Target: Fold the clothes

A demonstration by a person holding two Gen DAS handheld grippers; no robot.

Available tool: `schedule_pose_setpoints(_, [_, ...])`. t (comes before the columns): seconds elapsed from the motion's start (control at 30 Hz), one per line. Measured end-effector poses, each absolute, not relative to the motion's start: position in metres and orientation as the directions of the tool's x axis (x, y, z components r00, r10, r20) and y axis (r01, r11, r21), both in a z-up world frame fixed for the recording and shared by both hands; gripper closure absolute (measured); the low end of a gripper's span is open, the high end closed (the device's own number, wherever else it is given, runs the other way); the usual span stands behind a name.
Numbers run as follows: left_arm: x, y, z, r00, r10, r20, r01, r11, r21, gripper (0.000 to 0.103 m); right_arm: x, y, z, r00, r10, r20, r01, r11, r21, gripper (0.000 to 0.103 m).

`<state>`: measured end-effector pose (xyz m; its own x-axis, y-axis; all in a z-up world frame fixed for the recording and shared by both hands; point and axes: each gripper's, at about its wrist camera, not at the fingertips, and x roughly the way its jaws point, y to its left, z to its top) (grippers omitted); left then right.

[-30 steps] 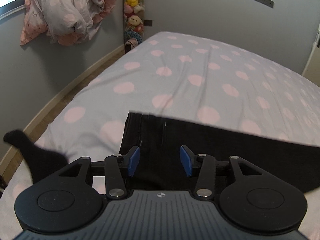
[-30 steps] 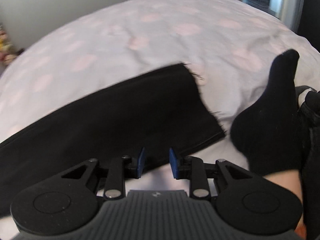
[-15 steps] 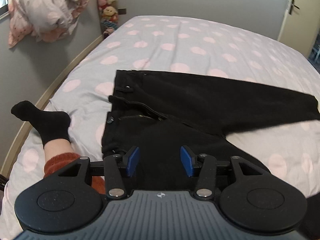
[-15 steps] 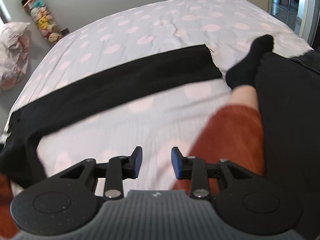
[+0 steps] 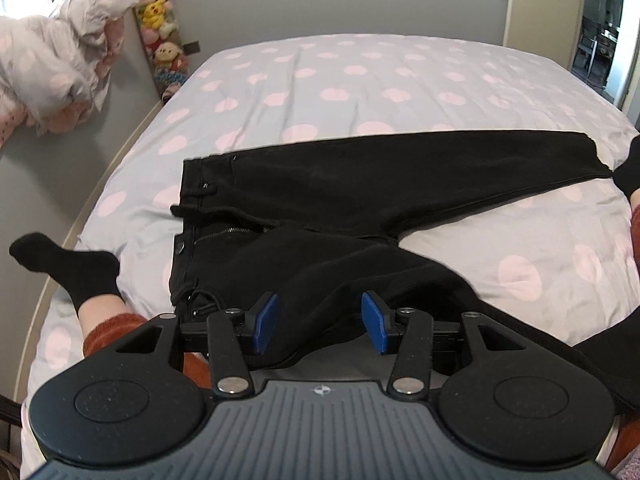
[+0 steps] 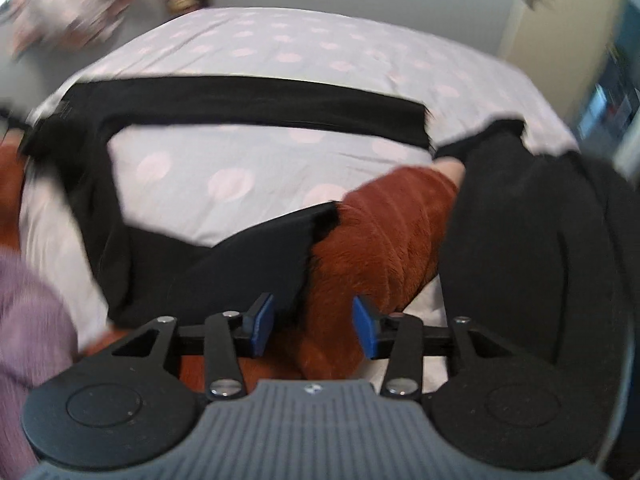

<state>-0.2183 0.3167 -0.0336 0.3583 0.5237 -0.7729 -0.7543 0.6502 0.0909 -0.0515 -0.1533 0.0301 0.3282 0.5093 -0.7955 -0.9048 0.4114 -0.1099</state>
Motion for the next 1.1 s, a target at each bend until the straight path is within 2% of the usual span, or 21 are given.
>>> schedule_pose_setpoints(0.2, [-0.213,0.301,-0.024,0.374,0.534,-0.758,-0.725,0.678,0.120,0.046,-0.089,-0.146,0.021,0.371,0.492,-0.788,-0.928,0.161,-0.336,0.053])
schedule_pose_setpoints(0.27, [-0.215,0.299,-0.024,0.370,0.539,-0.757,-0.727,0.675,0.126,0.045,-0.104,-0.139,0.012,0.403,0.488,-0.774,-0.897,0.042,-0.441,0.046])
schedule_pose_setpoints(0.33, [-0.218,0.298,-0.024,0.365,0.545,-0.755,-0.731,0.669,0.130,0.044,-0.120,-0.136,0.001,0.434,0.501,-0.748,-0.834,-0.090,-0.544,0.031])
schedule_pose_setpoints(0.47, [-0.222,0.296,-0.024,0.354,0.556,-0.752,-0.739,0.659,0.138,0.044,-0.137,-0.127,-0.018,0.464,0.524,-0.714,-0.714,-0.256,-0.652,0.033])
schedule_pose_setpoints(0.5, [-0.224,0.296,-0.025,0.352,0.558,-0.751,-0.741,0.656,0.141,0.044,-0.138,-0.126,-0.022,0.467,0.526,-0.711,-0.695,-0.278,-0.663,0.038])
schedule_pose_setpoints(0.53, [-0.225,0.295,-0.025,0.349,0.561,-0.751,-0.743,0.654,0.143,0.044,-0.138,-0.125,-0.026,0.469,0.526,-0.710,-0.683,-0.293,-0.669,0.058])
schedule_pose_setpoints(0.6, [-0.228,0.295,-0.025,0.345,0.565,-0.750,-0.746,0.650,0.145,0.044,-0.134,-0.122,-0.028,0.472,0.517,-0.714,-0.688,-0.290,-0.665,0.080])
schedule_pose_setpoints(0.63, [-0.229,0.295,-0.025,0.345,0.565,-0.750,-0.747,0.648,0.145,0.044,-0.132,-0.121,-0.026,0.471,0.516,-0.715,-0.698,-0.277,-0.661,0.088])
schedule_pose_setpoints(0.8, [-0.236,0.299,-0.027,0.340,0.568,-0.749,-0.753,0.642,0.145,0.044,-0.127,-0.115,0.022,0.439,0.579,-0.687,-0.799,-0.099,-0.594,0.099])
schedule_pose_setpoints(0.93, [-0.241,0.302,-0.028,0.344,0.568,-0.748,-0.759,0.637,0.134,0.044,-0.123,-0.110,0.080,0.424,0.642,-0.639,-0.851,0.040,-0.524,0.099])
schedule_pose_setpoints(1.1, [-0.245,0.303,-0.033,0.334,0.570,-0.751,-0.752,0.642,0.152,0.044,-0.094,-0.117,0.147,0.412,0.656,-0.632,-0.907,0.227,-0.355,0.099])
